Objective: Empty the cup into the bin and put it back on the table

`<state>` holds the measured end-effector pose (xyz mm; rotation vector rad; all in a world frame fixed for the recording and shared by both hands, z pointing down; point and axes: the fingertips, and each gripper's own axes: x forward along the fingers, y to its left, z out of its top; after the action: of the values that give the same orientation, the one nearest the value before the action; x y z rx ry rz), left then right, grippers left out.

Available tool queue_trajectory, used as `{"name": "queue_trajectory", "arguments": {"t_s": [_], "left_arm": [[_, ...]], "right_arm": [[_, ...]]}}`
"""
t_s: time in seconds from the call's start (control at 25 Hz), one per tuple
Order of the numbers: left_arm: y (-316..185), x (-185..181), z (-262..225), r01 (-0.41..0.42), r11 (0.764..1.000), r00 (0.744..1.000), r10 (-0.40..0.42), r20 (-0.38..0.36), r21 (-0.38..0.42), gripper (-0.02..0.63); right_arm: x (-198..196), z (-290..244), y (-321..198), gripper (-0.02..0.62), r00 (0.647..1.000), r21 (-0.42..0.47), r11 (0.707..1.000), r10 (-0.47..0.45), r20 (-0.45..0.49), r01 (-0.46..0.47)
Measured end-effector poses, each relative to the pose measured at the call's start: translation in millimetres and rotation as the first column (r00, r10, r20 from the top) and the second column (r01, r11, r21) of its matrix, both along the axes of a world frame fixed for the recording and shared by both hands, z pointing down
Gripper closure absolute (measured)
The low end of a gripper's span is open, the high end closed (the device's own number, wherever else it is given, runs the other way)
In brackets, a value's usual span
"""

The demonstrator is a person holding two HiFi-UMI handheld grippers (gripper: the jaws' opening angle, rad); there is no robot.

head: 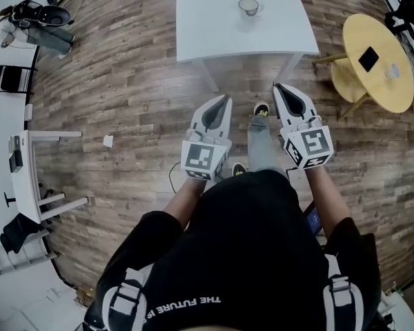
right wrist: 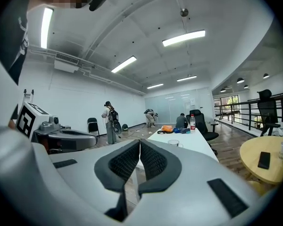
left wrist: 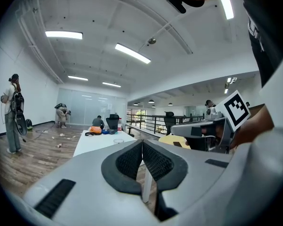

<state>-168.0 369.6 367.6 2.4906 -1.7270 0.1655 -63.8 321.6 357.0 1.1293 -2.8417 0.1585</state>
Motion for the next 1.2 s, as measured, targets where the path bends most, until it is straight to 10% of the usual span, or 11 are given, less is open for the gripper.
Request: {"name": "queue_trajectory", "arguments": {"t_s": [0.68,1.2], "left_arm": [[-335,5,24,-0.013,0.999,1.0,0.014,0.021,-0.046,0.584],[-423,-13,107,-0.127,0.978,0.987,0.142,0.082,-0.165,0.583]], "right_arm": [[-3,35,-322,0.578,0.998,-0.034,0.999,-0.044,-0.041,0.043],[-27,102,-411,0.575,0.984,-0.133,0.989,-0.08,-0.159,0.059]]}}
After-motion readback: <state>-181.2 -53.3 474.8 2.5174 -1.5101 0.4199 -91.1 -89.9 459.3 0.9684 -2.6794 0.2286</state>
